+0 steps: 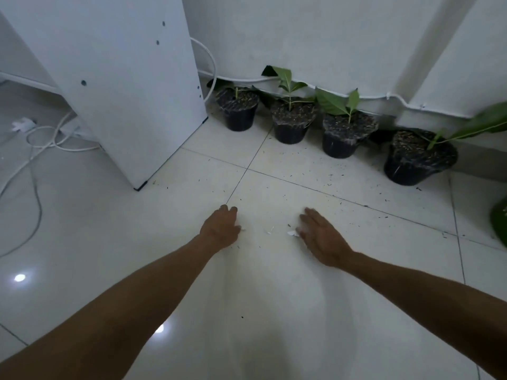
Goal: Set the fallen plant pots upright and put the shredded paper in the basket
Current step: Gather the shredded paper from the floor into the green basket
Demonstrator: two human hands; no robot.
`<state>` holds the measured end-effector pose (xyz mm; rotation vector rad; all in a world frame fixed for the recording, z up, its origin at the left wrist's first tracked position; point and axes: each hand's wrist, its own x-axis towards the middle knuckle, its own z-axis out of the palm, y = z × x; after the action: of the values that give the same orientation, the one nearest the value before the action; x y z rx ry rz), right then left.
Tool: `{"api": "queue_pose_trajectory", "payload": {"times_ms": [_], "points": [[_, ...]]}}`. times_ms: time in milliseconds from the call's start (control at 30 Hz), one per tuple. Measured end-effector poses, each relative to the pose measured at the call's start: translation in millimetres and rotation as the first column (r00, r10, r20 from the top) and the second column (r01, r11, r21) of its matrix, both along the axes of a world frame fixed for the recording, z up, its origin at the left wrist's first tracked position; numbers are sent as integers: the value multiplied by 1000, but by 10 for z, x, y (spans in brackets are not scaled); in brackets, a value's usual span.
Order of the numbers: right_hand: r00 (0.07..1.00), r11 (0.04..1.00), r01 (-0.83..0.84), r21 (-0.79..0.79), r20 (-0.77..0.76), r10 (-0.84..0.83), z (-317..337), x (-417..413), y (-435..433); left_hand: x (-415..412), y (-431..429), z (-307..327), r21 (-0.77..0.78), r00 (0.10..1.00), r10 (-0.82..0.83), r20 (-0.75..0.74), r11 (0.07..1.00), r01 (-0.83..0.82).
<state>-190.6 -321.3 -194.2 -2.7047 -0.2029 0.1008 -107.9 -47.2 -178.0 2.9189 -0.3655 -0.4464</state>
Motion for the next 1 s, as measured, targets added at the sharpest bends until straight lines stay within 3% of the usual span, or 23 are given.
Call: {"api": "queue_pose_trajectory", "payload": {"times_ms": [167,367,533,700,833,933,1000], "points": [[993,991,-120,52,1,120,-137,-250,122,-113,-186,0,-201,997,-77,-31,977,69],[999,998,-35,53,-12,36,-235,-110,337,-42,-341,100,-377,969,-243,-43,902,209],[998,994,21,107,58,-27,-326,-30,426,37,-70,9,-257,975,-175,136,944,206],[987,996,4,88,159,-18,-396,144,547,-56,17,-257,2,986,-88,145,996,88],[985,993,-17,121,170,-4,-388,453,662,-80,-27,-427,-18,985,-48,165,998,52],[948,995,-53,84,317,24,-406,612,686,-2,-13,-509,-16,975,-59,214,998,64],[911,1000,21,-11,411,-15,-399,653,676,41,1,-561,-21,966,-63,251,997,70]]}}
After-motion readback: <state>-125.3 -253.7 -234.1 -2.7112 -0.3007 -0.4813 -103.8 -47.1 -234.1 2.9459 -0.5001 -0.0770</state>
